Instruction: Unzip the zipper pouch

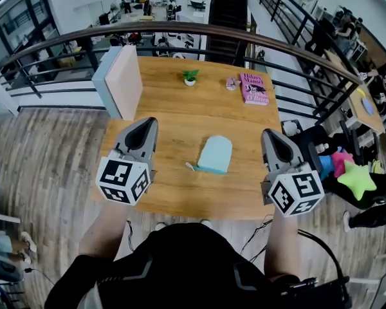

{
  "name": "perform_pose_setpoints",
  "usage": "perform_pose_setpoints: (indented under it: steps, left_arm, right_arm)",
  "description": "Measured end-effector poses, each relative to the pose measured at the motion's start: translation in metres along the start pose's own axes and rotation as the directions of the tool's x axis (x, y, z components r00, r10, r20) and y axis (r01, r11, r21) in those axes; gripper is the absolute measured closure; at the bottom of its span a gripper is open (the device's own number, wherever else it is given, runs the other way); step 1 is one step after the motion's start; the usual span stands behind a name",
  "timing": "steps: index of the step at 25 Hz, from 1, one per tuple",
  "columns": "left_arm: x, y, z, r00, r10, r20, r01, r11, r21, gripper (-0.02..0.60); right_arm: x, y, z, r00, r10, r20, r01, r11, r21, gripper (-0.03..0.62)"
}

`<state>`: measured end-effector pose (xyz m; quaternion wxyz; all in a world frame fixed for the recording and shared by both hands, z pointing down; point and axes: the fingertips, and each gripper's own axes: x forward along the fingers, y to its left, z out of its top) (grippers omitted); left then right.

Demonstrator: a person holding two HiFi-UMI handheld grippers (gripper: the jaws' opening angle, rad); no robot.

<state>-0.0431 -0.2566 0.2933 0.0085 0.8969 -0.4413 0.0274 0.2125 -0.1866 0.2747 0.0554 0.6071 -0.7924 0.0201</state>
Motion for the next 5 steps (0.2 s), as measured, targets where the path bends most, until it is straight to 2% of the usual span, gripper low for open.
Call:
perform_pose_setpoints:
  steps: [5]
  left_arm:
    - [0.0084, -0.0052, -0.0053, 1.000, 0.002, -0.008, -0.002, 1.000, 0.005, 0.552]
  right_arm:
    - [0.0030, -0.0086, -0.0044, 1.000, 0.002, -0.006, -0.002, 1.000, 0.004, 0.586]
